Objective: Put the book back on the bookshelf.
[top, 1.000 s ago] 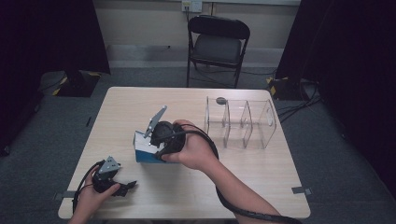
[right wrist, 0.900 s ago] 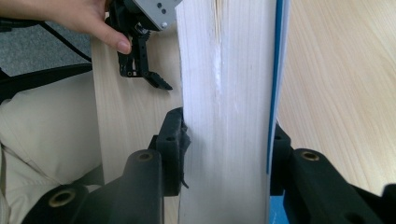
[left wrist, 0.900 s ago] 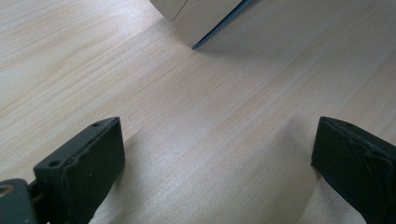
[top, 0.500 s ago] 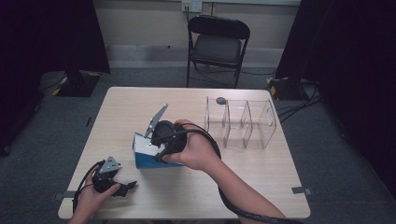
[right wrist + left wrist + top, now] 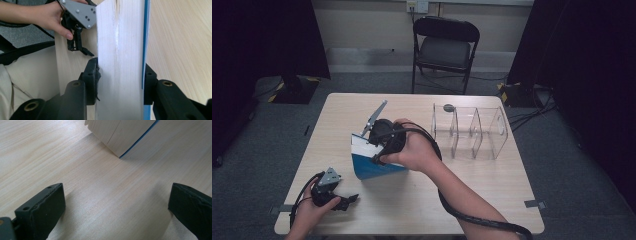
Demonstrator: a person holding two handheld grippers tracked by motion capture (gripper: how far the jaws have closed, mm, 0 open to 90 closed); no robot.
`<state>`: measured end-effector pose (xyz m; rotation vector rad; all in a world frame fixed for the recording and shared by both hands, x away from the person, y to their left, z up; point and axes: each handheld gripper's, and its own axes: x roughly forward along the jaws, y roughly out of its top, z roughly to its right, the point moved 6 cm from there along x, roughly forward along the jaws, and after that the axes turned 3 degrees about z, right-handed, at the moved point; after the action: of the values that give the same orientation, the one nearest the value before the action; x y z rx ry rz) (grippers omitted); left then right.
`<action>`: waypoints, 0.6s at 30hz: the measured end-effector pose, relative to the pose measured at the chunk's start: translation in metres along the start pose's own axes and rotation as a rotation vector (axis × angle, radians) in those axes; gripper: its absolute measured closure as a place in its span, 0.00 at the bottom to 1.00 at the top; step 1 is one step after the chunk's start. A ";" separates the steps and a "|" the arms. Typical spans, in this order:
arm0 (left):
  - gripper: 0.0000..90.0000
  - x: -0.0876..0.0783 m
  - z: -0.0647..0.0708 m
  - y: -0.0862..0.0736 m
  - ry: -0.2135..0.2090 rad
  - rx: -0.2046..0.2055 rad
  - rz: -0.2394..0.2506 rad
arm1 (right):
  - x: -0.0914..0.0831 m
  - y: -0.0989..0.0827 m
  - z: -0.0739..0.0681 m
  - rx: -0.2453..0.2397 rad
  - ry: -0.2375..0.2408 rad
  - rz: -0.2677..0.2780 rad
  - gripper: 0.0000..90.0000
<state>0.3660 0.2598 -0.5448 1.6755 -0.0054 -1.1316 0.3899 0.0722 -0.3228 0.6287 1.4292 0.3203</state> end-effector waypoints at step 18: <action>0.00 0.001 0.000 0.000 0.001 -0.003 0.005 | 0.004 0.013 0.020 0.013 0.026 0.012 0.66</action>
<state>0.3664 0.2594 -0.5451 1.6723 -0.0075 -1.1269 0.4120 0.0809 -0.3185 0.6457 1.4540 0.3297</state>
